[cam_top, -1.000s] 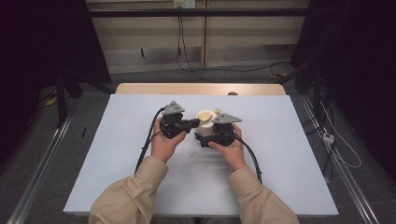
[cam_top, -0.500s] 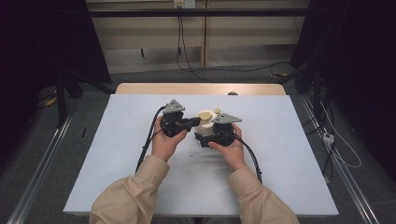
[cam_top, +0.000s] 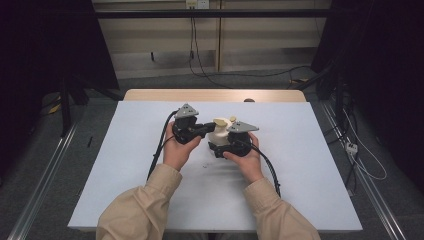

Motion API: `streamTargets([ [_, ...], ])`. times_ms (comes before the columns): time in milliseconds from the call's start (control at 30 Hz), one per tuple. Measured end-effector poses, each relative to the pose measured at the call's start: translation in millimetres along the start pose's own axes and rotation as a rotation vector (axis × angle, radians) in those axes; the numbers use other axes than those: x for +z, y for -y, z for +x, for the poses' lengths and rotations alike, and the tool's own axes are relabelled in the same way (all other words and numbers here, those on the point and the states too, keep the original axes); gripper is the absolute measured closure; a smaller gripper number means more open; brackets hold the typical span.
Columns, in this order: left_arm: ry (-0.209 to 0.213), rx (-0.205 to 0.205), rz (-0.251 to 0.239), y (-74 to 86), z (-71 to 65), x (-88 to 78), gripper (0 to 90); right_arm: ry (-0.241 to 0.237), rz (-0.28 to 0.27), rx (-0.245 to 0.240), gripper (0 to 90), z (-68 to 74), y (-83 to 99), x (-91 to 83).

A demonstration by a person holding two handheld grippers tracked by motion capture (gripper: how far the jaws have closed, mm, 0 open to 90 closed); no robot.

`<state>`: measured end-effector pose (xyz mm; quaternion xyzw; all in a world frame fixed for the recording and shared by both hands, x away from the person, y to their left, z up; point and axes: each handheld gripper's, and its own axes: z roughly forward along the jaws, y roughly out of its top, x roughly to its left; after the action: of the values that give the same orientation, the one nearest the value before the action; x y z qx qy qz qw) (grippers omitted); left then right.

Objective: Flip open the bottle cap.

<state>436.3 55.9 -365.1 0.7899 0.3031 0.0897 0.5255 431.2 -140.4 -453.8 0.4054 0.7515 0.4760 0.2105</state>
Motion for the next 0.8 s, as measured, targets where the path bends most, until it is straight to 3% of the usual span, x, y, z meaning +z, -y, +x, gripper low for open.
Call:
streamTargets([
  [800, -0.007, 0.004, -0.008, -10.1, -1.9, 5.1, 90.0, 0.003, 0.001, -0.001, 3.8, 0.4, -0.2, 0.0],
])
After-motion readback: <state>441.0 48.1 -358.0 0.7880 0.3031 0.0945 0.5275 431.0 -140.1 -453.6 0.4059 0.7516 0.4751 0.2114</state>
